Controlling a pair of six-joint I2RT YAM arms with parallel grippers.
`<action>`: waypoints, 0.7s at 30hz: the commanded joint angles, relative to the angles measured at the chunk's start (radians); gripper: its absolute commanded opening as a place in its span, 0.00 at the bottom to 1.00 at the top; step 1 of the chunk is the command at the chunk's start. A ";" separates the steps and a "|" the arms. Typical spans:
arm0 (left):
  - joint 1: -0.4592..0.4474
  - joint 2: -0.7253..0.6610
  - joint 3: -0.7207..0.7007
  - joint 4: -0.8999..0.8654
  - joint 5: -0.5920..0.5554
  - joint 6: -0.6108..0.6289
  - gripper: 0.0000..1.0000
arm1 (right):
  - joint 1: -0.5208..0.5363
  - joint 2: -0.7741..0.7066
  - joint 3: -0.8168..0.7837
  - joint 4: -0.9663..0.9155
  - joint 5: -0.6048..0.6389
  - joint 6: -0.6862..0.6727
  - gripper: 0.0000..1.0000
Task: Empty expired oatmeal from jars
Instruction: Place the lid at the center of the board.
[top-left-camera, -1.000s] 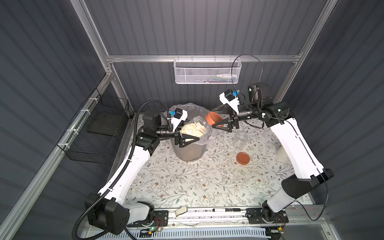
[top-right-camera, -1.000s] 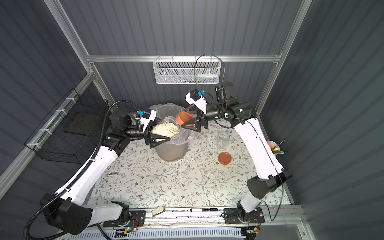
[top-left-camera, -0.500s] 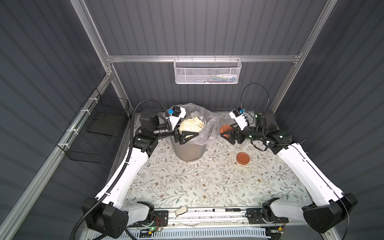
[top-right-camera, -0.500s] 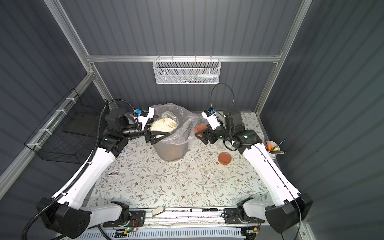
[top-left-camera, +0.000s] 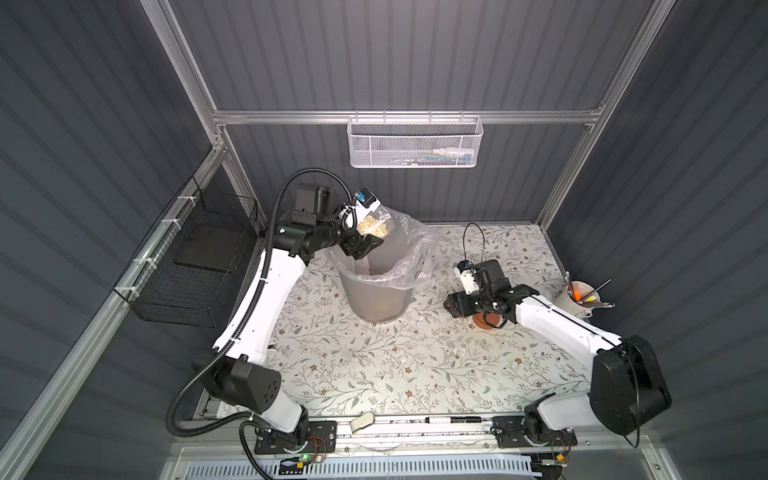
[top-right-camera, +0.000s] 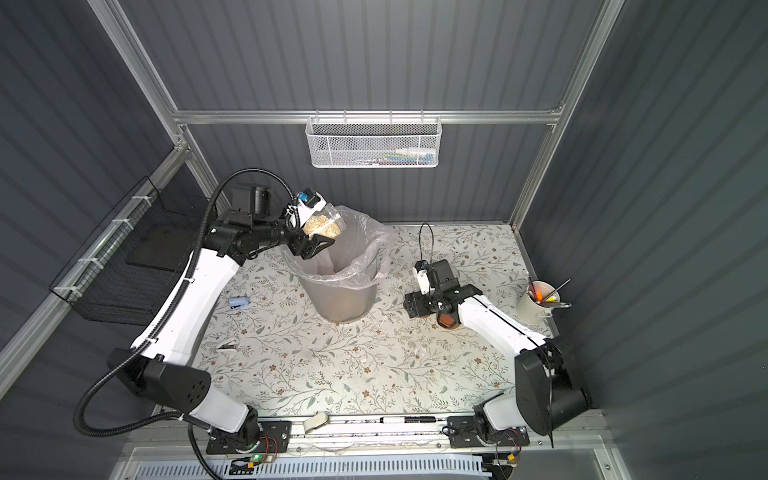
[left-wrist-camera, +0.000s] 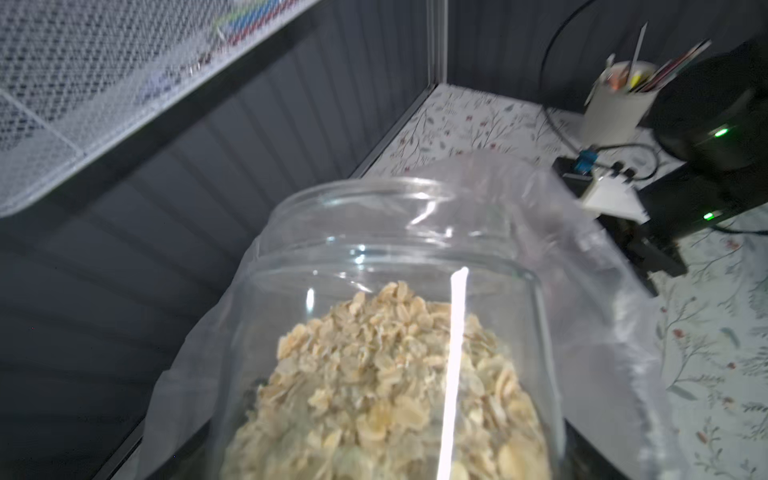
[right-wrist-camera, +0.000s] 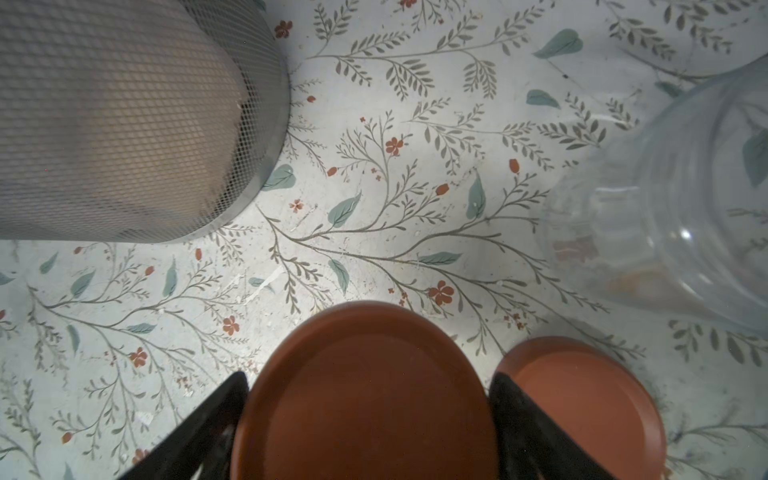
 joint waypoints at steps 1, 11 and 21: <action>-0.033 0.067 0.101 -0.185 -0.250 0.146 0.00 | 0.048 0.030 -0.007 0.051 0.091 0.025 0.63; -0.178 0.220 0.313 -0.341 -0.672 0.340 0.00 | 0.089 0.095 -0.027 0.029 0.181 0.048 0.64; -0.297 0.120 0.092 -0.105 -0.939 0.659 0.00 | 0.104 0.165 -0.017 0.015 0.154 0.092 0.65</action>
